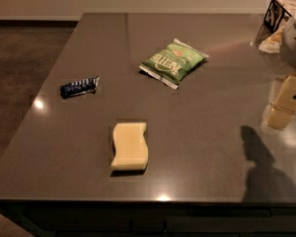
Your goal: Move sponge near rxbar blueberry
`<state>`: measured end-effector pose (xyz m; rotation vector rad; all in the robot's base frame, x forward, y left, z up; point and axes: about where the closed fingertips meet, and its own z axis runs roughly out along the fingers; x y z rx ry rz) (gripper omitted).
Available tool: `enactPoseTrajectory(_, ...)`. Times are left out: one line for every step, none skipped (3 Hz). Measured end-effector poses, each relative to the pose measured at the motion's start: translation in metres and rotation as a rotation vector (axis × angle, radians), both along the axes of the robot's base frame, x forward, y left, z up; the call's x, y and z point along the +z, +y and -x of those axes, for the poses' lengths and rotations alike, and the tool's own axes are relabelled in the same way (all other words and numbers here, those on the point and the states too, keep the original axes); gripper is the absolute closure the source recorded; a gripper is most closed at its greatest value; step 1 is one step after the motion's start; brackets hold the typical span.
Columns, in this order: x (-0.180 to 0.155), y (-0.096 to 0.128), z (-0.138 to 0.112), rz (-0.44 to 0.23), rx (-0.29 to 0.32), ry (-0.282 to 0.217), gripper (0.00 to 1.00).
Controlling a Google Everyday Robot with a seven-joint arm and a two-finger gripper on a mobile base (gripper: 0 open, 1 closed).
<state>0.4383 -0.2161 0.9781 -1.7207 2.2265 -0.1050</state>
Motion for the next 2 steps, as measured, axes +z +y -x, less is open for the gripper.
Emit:
enactPoseTrajectory(0.0,0.0,0.0,0.0,0.0,0.0,0.0)
enactPoseTrajectory(-0.002,0.01,0.004,0.002,0.022,0.012,0.0)
